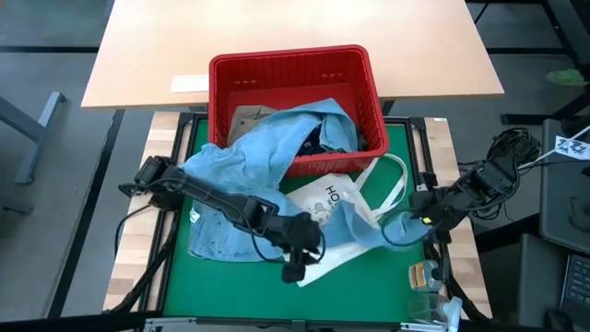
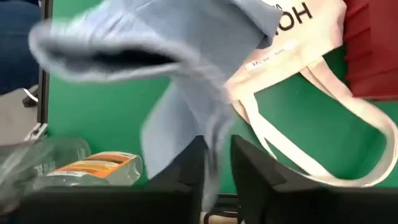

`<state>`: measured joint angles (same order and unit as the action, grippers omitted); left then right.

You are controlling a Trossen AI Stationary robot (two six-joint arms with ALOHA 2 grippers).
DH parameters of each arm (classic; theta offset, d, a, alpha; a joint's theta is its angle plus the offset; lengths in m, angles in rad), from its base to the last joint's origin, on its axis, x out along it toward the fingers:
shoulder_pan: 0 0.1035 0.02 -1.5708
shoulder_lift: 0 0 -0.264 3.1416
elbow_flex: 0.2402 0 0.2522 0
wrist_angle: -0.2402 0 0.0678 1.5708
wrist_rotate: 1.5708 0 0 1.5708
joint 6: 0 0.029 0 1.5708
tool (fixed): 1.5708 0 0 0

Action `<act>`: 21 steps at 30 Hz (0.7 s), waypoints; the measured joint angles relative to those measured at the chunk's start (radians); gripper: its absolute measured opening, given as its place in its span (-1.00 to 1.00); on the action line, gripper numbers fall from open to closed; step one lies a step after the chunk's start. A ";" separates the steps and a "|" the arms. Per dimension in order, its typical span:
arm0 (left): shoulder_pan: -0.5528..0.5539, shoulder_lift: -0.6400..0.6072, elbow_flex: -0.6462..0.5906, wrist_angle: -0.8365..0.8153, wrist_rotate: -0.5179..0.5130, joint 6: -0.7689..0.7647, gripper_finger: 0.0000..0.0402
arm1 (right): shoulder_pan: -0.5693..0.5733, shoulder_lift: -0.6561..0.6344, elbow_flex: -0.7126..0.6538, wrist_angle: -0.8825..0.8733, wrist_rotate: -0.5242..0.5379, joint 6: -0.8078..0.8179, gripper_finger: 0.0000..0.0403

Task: Fold Laundry from Bin
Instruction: Fold the blue jeans

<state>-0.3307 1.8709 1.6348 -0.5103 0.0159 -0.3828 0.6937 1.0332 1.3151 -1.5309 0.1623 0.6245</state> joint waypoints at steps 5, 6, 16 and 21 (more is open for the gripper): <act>0.011 0.002 0.000 -0.171 -0.010 -0.007 -0.41 | 0.000 0.013 0.000 -0.041 -0.014 0.027 -0.17; 0.010 0.003 0.000 -0.187 -0.019 -0.007 -0.41 | 0.000 0.015 0.000 -0.040 -0.036 0.026 -0.12; 0.016 0.004 -0.048 -0.199 -0.131 -0.010 -0.41 | 0.000 0.040 0.000 0.025 0.001 0.026 0.03; 0.025 0.004 -0.109 -0.168 -0.130 -0.089 -0.41 | -0.024 0.073 0.000 0.155 0.092 0.145 -0.01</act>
<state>-0.3057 1.8748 1.5262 -0.6787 -0.1146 -0.4715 0.6700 1.1060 1.3151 -1.3757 0.2542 0.7692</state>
